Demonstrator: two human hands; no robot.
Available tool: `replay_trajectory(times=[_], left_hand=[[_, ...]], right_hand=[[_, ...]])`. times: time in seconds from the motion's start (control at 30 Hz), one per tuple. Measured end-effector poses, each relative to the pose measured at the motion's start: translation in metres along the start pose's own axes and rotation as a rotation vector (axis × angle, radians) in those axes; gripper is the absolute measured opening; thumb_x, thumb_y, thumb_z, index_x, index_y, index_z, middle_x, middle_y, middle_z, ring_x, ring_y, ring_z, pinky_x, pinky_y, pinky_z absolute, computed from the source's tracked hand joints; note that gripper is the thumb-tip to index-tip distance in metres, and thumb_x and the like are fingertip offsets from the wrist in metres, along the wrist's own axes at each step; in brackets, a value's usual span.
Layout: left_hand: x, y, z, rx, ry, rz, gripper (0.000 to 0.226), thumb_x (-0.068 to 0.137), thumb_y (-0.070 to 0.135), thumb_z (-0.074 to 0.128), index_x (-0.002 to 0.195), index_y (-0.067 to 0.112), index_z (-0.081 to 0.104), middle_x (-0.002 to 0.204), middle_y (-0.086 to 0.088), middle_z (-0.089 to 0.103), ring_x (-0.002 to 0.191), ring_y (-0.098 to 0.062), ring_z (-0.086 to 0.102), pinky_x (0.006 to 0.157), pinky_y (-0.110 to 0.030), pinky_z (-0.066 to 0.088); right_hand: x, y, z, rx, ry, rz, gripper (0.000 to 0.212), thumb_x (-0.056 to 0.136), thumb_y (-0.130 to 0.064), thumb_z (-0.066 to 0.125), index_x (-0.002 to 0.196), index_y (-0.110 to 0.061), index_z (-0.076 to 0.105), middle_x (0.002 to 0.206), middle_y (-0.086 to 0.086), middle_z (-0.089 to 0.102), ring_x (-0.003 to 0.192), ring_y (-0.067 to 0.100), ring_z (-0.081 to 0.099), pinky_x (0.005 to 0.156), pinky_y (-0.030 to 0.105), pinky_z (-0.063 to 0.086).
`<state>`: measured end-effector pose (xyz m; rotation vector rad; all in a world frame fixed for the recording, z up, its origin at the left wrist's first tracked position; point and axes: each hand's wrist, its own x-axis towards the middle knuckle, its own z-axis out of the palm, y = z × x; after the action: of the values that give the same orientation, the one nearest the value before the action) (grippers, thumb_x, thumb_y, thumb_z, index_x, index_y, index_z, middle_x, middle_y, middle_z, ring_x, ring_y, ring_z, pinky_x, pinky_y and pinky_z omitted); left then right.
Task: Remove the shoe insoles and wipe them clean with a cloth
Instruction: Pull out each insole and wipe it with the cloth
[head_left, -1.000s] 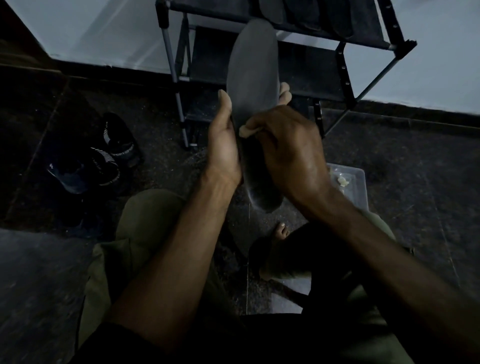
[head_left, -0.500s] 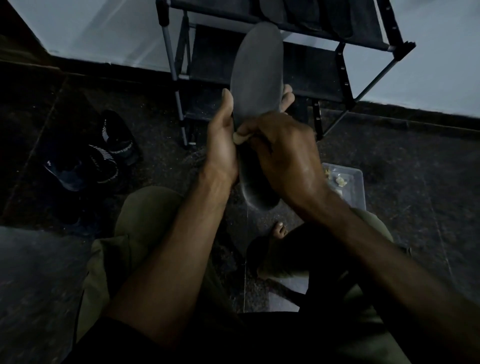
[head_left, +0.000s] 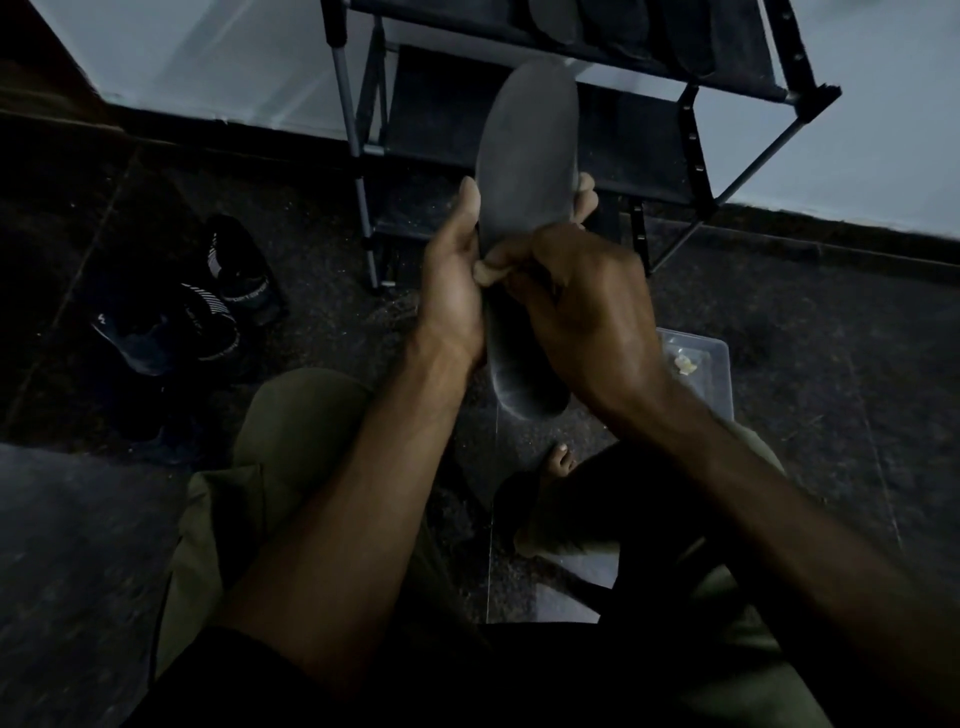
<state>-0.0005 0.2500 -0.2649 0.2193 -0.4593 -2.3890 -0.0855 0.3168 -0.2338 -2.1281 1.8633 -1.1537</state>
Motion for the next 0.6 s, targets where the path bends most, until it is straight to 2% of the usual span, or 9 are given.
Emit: replay_trajectory(times=[0.1, 0.17, 0.23, 0.33, 0.4, 0.5, 0.6], left_hand=[[0.002, -0.001, 0.000, -0.004, 0.087, 0.022, 0.062, 0.104, 0.044, 0.023, 0.134, -0.003, 0.048, 0.132, -0.026, 0.054, 0.122, -0.032, 0.055, 0.108, -0.042, 0.039], [0.001, 0.000, -0.001, 0.034, 0.142, 0.053, 0.056, 0.104, 0.042, 0.027, 0.129, -0.001, 0.051, 0.120, -0.020, 0.061, 0.113, -0.030, 0.059, 0.105, -0.041, 0.042], [0.000, 0.003, 0.001, 0.021, 0.109, 0.030, 0.061, 0.104, 0.046, 0.026, 0.133, -0.003, 0.047, 0.132, -0.023, 0.054, 0.123, -0.032, 0.052, 0.113, -0.042, 0.035], [-0.001, 0.006, -0.005, -0.027, 0.020, 0.008, 0.072, 0.103, 0.050, 0.020, 0.144, -0.009, 0.030, 0.153, -0.027, 0.026, 0.142, -0.034, 0.028, 0.121, -0.041, 0.016], [0.000, 0.004, -0.007, -0.023, 0.008, 0.010, 0.073, 0.103, 0.049, 0.021, 0.146, -0.009, 0.026, 0.156, -0.026, 0.021, 0.145, -0.033, 0.024, 0.121, -0.039, 0.016], [0.002, 0.000, -0.002, -0.003, 0.068, 0.016, 0.067, 0.103, 0.048, 0.023, 0.142, -0.006, 0.036, 0.149, -0.027, 0.035, 0.139, -0.036, 0.035, 0.119, -0.043, 0.024], [0.005, -0.003, -0.003, 0.054, 0.183, 0.066, 0.053, 0.104, 0.043, 0.028, 0.128, 0.003, 0.053, 0.121, -0.018, 0.062, 0.115, -0.030, 0.058, 0.107, -0.042, 0.042]], right_hand=[[0.024, 0.007, 0.001, -0.043, 0.067, 0.030, 0.012, 0.087, -0.004, 0.066, 0.095, -0.010, 0.072, 0.093, -0.001, 0.072, 0.087, 0.007, 0.066, 0.080, 0.022, 0.054], [0.033, 0.009, 0.004, -0.053, 0.109, 0.048, 0.011, 0.087, -0.004, 0.065, 0.094, -0.010, 0.071, 0.092, -0.002, 0.072, 0.086, 0.005, 0.065, 0.081, 0.022, 0.053], [0.028, 0.006, 0.006, -0.040, 0.088, 0.051, 0.013, 0.088, -0.002, 0.063, 0.095, -0.010, 0.071, 0.093, -0.002, 0.072, 0.086, 0.005, 0.066, 0.080, 0.024, 0.054], [0.003, -0.003, 0.008, 0.000, 0.021, -0.006, 0.014, 0.087, -0.001, 0.063, 0.096, -0.008, 0.071, 0.095, 0.001, 0.071, 0.089, 0.006, 0.065, 0.080, 0.018, 0.052], [-0.008, -0.005, 0.006, -0.011, 0.002, -0.034, 0.015, 0.085, -0.001, 0.064, 0.097, -0.008, 0.071, 0.095, 0.001, 0.071, 0.089, 0.005, 0.063, 0.081, 0.016, 0.050], [0.005, 0.007, 0.000, -0.061, 0.035, -0.006, 0.015, 0.086, -0.001, 0.063, 0.096, -0.009, 0.072, 0.094, 0.001, 0.072, 0.088, 0.010, 0.066, 0.080, 0.024, 0.053], [0.029, 0.022, -0.007, -0.107, 0.080, 0.048, 0.013, 0.089, -0.005, 0.061, 0.097, -0.009, 0.070, 0.097, 0.003, 0.071, 0.089, 0.012, 0.067, 0.080, 0.032, 0.055]])
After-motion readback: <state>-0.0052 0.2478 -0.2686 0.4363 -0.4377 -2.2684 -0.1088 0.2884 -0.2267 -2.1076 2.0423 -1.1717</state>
